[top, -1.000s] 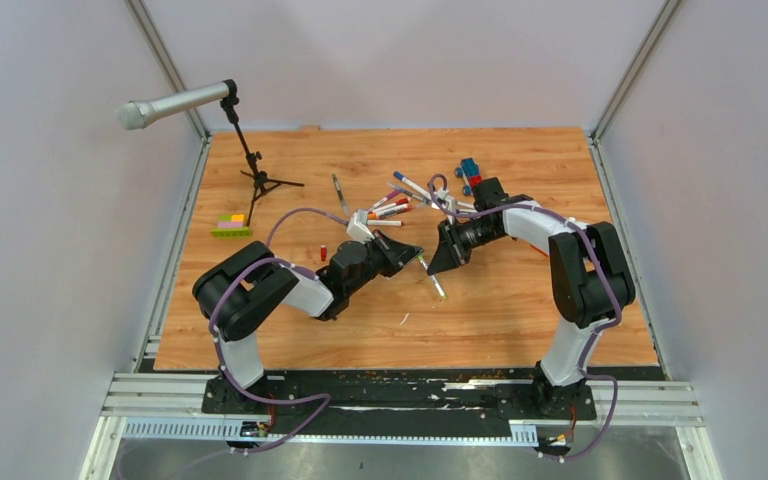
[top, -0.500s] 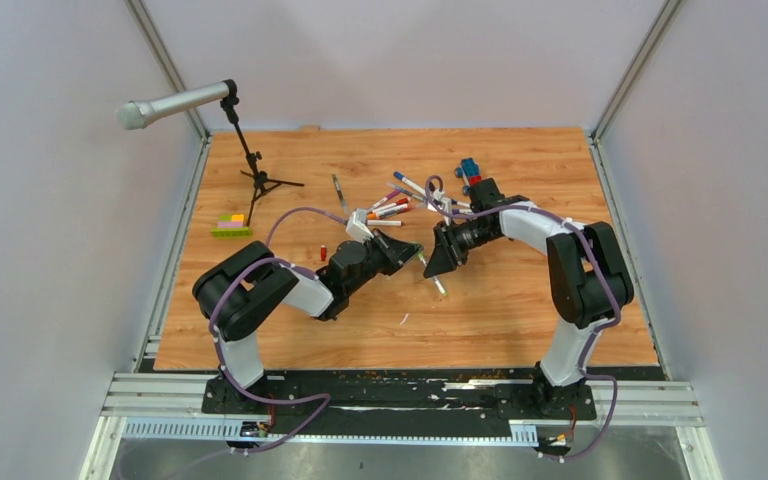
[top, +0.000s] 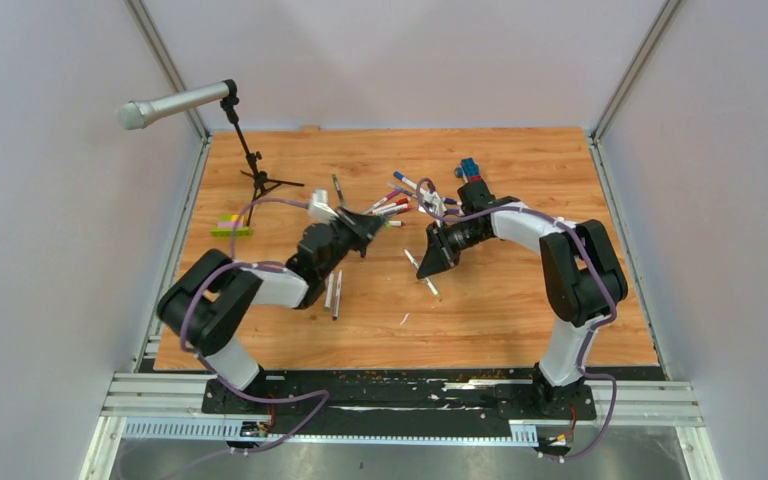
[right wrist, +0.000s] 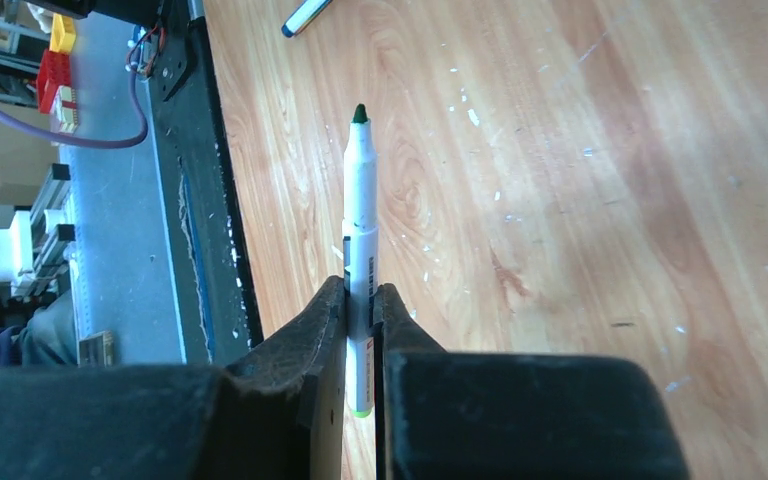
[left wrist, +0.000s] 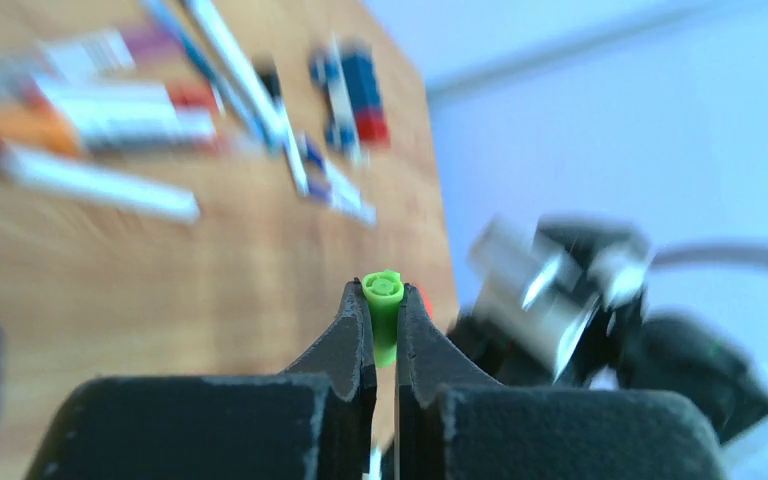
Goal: Open the pen caps
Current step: Open the pen cap from the pen, then place the pen cap at the center of the board.
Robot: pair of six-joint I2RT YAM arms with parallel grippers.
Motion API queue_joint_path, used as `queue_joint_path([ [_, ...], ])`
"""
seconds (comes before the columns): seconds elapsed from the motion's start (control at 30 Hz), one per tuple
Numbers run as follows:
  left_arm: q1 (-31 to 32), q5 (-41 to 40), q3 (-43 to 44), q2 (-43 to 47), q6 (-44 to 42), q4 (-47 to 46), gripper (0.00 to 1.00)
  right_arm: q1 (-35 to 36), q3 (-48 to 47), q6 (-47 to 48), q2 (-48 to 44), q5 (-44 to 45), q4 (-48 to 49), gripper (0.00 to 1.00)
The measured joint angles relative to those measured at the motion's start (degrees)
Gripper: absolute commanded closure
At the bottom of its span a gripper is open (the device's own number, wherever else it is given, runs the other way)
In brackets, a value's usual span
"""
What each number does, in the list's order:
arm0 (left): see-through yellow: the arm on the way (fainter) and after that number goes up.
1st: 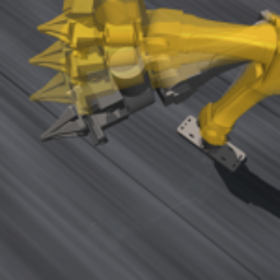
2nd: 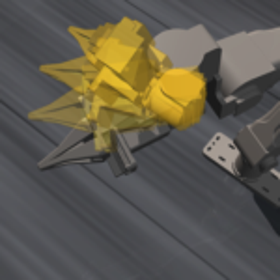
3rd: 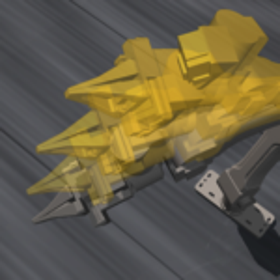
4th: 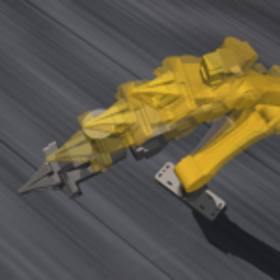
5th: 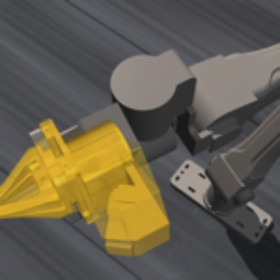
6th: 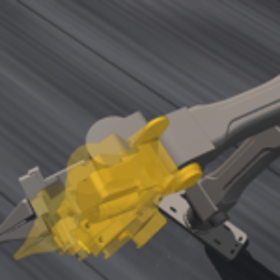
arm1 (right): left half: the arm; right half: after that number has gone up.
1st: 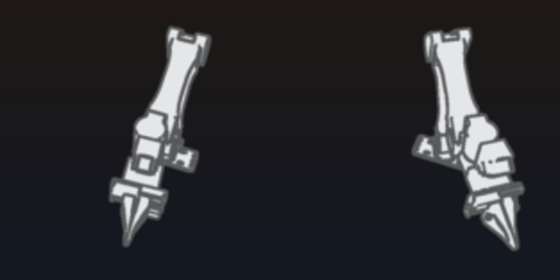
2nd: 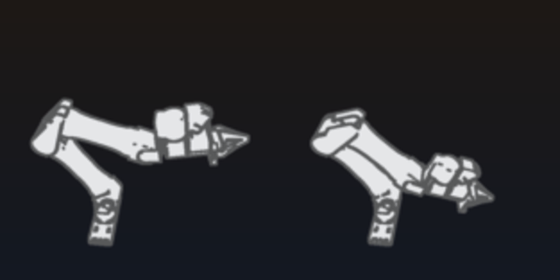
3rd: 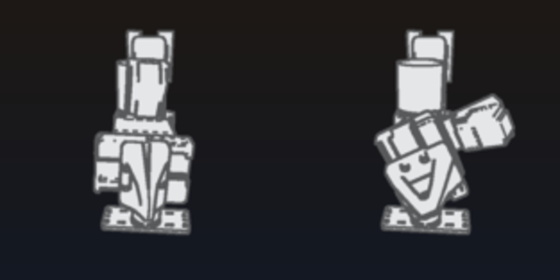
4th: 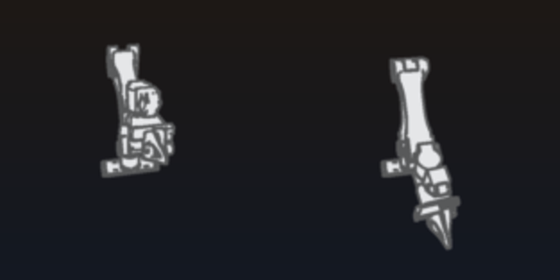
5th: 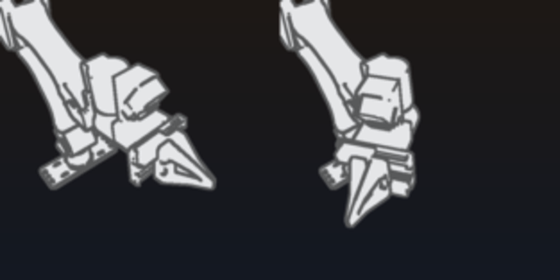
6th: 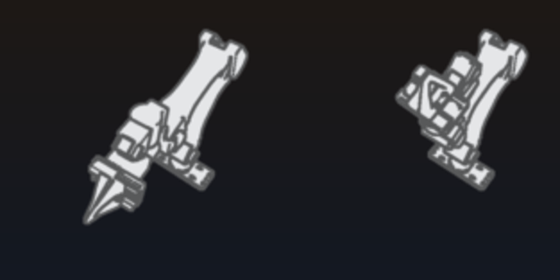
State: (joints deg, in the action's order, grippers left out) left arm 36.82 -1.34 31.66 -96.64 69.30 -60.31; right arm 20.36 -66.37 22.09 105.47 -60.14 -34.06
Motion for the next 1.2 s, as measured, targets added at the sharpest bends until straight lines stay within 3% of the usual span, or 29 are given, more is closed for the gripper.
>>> queue_joint_path([
  [0.1,-5.6,-4.98,0.33,7.72,-2.19,4.94,1.0,1.01,0.02,0.0,0.31,0.09,-1.2,1.0],
  [0.23,-6.8,-7.78,2.71,14.62,-6.14,10.99,1.0,1.33,0.02,0.02,0.31,0.2,-2.19,1.0],
  [0.37,-6.51,-6.05,4.98,16.5,-9.92,19.06,1.0,0.63,0.0,0.02,0.22,1.36,-2.8,1.0],
  [0.63,-4.96,-2.38,9.62,18.03,-19.15,46.18,1.0,-6.14,0.0,-0.15,-4.37,2.71,-2.95,1.0],
  [0.77,-2.21,-3.69,17.97,13.53,-24.41,59.34,1.0,-7.69,0.0,-0.2,-5.44,3.08,-2.78,1.0],
  [0.9,-0.68,-4.52,26.73,5.6,-28.74,66.34,1.0,-7.63,0.0,-0.22,-5.44,3.19,-2.78,1.0],
  [1.2,-0.42,-5.66,31.45,-5.11,-33.18,75.47,0.96,-7.65,0.0,-0.22,-5.44,3.23,-2.8,1.0],
])
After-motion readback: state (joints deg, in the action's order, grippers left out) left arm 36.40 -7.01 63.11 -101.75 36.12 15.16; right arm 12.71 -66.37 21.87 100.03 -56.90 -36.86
